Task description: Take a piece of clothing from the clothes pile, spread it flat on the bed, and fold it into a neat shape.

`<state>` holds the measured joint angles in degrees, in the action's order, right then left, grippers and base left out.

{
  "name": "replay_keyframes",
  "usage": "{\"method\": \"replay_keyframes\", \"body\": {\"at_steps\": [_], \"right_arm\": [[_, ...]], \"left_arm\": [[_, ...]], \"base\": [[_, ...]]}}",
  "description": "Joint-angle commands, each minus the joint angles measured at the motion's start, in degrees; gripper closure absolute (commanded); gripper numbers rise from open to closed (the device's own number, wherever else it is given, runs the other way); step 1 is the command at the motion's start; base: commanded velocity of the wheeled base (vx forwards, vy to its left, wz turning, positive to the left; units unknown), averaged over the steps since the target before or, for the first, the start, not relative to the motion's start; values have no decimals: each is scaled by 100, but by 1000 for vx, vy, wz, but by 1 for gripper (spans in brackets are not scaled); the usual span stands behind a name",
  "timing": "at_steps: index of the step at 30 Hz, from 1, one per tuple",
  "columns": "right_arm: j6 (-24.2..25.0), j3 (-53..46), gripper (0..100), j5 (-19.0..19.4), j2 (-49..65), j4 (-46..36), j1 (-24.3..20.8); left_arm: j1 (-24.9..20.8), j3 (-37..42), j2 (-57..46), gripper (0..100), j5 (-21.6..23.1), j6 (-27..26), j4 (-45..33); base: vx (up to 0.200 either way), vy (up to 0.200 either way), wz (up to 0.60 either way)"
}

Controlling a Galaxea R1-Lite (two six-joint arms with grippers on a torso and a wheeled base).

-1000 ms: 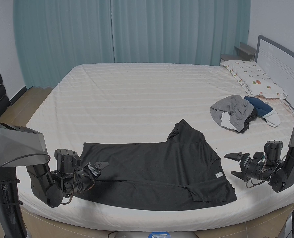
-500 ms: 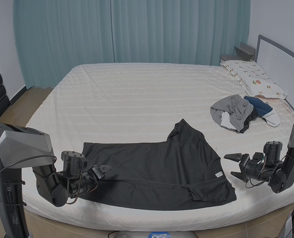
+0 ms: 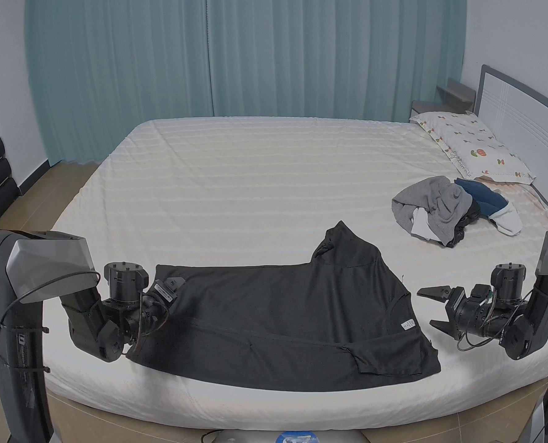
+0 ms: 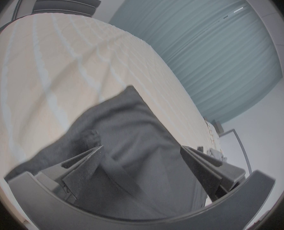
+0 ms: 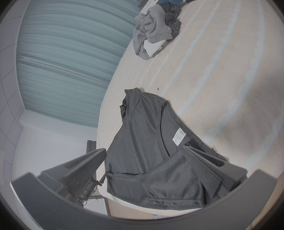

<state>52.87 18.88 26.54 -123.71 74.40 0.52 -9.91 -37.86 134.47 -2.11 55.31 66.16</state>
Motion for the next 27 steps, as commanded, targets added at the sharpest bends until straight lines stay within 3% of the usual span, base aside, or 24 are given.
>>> {"method": "replay_keyframes", "body": {"at_steps": [1, 8, 12, 14, 15, 16, 20, 27], "right_arm": [[-5, -7, 0, 0, -22, 4, 0], [-14, -7, 0, -8, -30, 4, 0], [-5, -25, 0, -8, -30, 4, 0], [-14, -43, 0, -8, -30, 4, 0], [-14, -43, 0, -8, -30, 4, 0], [-14, -43, 0, 0, -30, 4, 0], [-14, -43, 0, 0, -30, 4, -17], [-14, -43, 0, 0, -48, 4, -79]], "left_arm": [[314, -151, 53, 0, -9, 24, 11], [763, 86, -264, 0, 237, -3, 2], [938, 306, -404, 0, 1002, -345, -24], [1035, 464, -422, 0, 1564, -925, 11], [1035, 464, -422, 0, 1564, -925, 11], [1061, 578, -404, 0, 1775, -1312, 20], [1070, 649, -325, 0, 1872, -1971, 55], [903, 622, 149, 0, 1872, -2094, 767]], "base": [[0, 0, 0], [0, 0, 0], [0, 0, 0], [0, 0, 0], [0, 0, 0], [0, 0, 0], [0, 0, 0], [0, 0, 0]]}}
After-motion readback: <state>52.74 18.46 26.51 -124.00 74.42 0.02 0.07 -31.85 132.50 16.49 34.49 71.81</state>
